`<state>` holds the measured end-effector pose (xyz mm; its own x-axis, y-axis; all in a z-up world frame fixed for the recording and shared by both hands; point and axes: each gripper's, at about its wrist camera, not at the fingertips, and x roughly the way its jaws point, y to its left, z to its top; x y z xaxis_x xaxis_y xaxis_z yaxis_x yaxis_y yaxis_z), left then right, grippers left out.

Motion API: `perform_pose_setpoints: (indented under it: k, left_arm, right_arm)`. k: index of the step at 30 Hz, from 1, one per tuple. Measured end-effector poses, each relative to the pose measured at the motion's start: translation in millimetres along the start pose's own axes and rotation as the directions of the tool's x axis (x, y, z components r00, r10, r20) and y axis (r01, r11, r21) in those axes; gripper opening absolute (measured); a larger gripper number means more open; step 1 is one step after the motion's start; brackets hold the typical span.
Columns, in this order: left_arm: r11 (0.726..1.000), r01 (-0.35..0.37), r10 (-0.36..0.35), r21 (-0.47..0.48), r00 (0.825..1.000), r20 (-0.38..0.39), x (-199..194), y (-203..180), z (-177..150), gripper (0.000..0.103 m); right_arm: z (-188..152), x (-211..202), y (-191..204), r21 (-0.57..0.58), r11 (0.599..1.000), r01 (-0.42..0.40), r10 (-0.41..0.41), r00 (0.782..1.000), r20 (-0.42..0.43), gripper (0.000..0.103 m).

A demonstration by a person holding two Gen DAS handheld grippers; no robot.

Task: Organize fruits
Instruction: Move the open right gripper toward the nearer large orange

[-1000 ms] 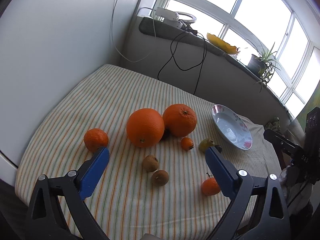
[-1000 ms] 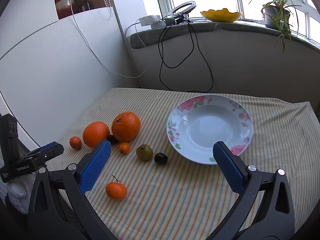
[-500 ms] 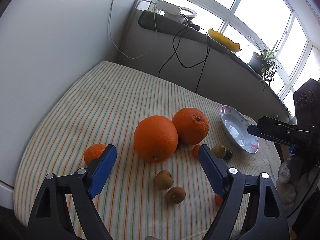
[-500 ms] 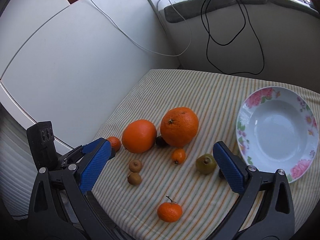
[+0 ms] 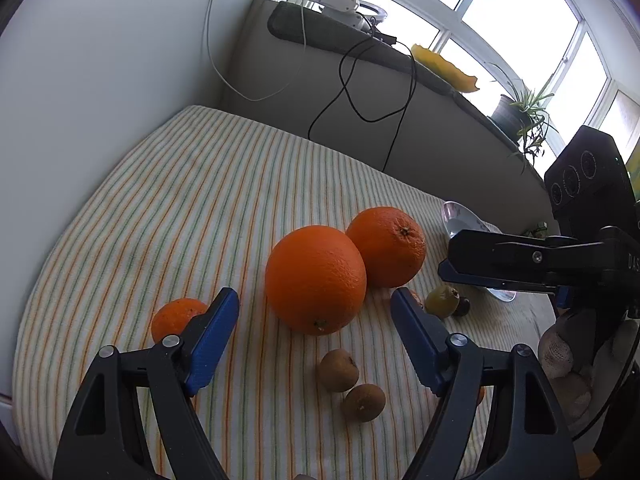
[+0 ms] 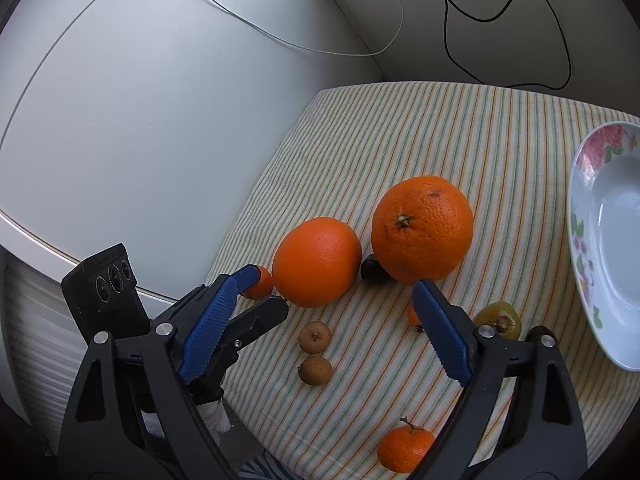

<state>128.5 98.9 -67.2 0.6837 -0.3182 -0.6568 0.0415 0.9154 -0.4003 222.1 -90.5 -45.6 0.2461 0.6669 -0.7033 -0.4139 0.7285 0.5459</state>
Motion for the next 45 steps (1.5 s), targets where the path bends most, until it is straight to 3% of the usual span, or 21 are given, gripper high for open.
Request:
perform_pose_setpoints:
  k: [6,11,15,19,38,41,45]
  left_arm:
    - [1.0,0.013,-0.013,0.018,1.0,-0.012,7.1,-1.9,2.4,0.078]
    - [1.0,0.016,-0.016,0.017,1.0,-0.019,12.8,1.2,5.0,0.074]
    - [0.999,0.034,-0.033,0.017,0.999,-0.028,15.5,0.2,6.9,0.073]
    - [0.998,0.059,-0.058,0.017,0.997,-0.047,21.9,-0.6,8.2,0.073]
    - [0.998,0.044,-0.041,0.044,0.996,-0.075,28.7,-3.8,13.3,0.077]
    - [0.998,0.029,-0.025,0.062,0.998,-0.061,31.1,-9.9,11.9,0.077]
    - [0.999,0.009,-0.007,0.048,0.999,-0.04,27.6,-6.9,8.7,0.065]
  right_arm:
    - [6.5,19.2,0.9,0.048,0.998,-0.033,0.035,0.998,-0.046,0.084]
    - [14.2,32.6,4.1,0.058,0.998,-0.015,0.019,0.998,-0.056,0.083]
    - [15.2,47.5,1.5,0.079,0.997,-0.014,0.02,0.997,-0.073,0.076]
    - [18.3,62.4,2.9,0.086,0.996,-0.019,0.026,0.996,-0.08,0.076]
    - [37.8,107.8,-1.2,0.091,0.996,-0.002,0.012,0.993,-0.117,0.076]
    - [37.6,108.9,-0.9,0.083,0.996,0.011,-0.002,0.994,-0.112,0.072]
    - [34.1,104.4,-2.4,0.085,0.996,0.019,-0.009,0.994,-0.107,0.065]
